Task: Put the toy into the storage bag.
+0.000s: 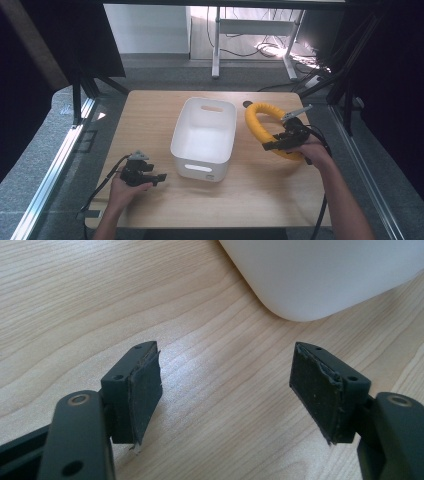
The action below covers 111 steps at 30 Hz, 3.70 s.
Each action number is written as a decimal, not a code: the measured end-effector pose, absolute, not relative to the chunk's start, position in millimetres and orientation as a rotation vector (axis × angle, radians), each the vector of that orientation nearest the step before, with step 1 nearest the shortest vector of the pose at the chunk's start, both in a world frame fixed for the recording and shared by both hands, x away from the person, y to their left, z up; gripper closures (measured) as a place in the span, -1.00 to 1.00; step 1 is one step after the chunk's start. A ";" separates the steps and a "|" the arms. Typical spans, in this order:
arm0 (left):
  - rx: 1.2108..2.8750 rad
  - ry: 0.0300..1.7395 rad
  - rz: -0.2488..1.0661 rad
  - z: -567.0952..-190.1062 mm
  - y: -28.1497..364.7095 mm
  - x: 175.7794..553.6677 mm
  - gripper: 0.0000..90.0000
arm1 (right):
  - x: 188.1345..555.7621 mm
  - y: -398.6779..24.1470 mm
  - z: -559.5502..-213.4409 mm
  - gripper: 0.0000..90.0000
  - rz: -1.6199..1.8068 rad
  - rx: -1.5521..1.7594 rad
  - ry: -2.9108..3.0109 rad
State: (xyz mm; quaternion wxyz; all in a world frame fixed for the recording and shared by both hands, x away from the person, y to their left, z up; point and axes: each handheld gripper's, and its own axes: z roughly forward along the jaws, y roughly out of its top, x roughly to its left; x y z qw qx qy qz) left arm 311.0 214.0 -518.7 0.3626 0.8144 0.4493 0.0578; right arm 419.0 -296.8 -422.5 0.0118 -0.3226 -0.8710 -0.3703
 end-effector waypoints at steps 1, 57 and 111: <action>2.097 1.157 0.149 -518.7 214.0 311.0 -0.35 | 419.0 -296.8 -422.5 0.13 -1.155 -1.006 -2.716; 2.083 1.150 0.141 -517.2 213.4 311.9 -0.35 | 367.5 -299.9 -396.1 0.13 -2.086 -1.225 -2.236; 2.096 1.151 0.136 -517.4 211.3 314.4 -0.35 | 299.9 -166.5 -361.0 0.12 -2.779 -1.283 -2.215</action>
